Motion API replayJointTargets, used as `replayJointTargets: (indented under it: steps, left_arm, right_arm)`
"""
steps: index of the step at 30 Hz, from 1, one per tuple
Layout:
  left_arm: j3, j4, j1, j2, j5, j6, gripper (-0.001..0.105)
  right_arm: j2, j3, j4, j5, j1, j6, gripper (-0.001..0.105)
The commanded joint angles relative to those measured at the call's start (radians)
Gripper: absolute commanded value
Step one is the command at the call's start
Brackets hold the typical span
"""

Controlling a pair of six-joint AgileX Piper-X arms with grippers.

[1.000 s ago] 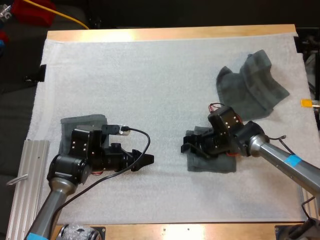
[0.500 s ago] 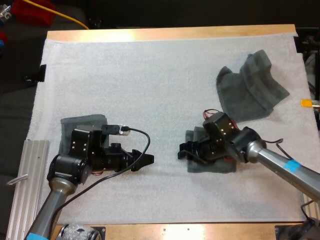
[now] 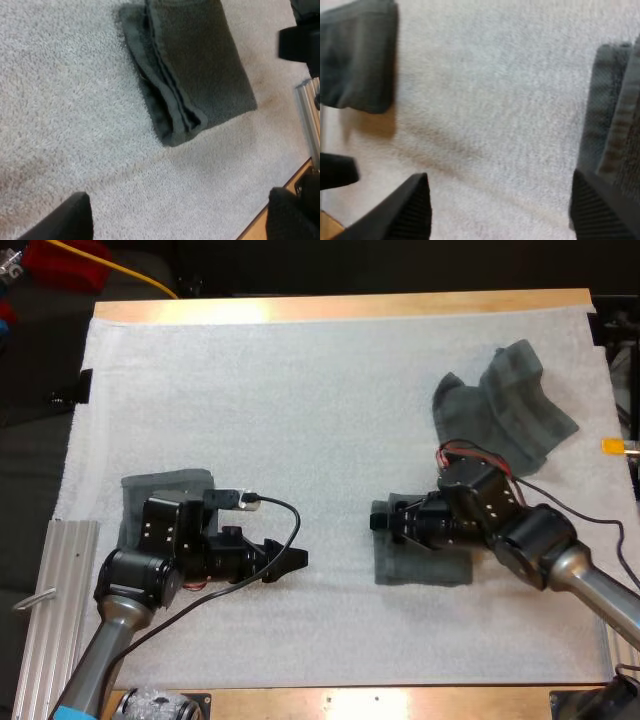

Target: Pick towel from pile, fold and stack

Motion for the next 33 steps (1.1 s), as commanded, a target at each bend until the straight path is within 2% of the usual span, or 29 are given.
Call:
replayJointTargets:
  steps: [1, 4, 14, 23, 33]
  left_arm:
    - [-0.002, -0.01, 0.002, -0.008, 0.018, 0.007, 0.069]
    - [-0.002, -0.01, 0.002, -0.008, 0.028, 0.007, 0.069]
    - [-0.002, -0.017, 0.002, -0.008, 0.028, 0.007, 0.069]
    - [-0.002, -0.039, 0.002, -0.008, 0.058, 0.007, 0.069]
    - [-0.002, -0.045, -0.009, -0.008, 0.065, 0.007, 0.069]
  right_arm:
    - [-0.029, 0.0, 0.031, 0.005, 0.002, -0.024, 0.067]
    - [-0.077, 0.0, 0.09, 0.013, 0.002, -0.057, 0.07]
    - [-0.245, 0.0, 0.288, 0.079, 0.002, -0.105, 0.07]
    - [-0.38, 0.0, 0.372, 0.079, 0.002, -0.105, 0.07]
    - [-0.476, 0.0, 0.377, 0.079, 0.002, -0.105, 0.07]
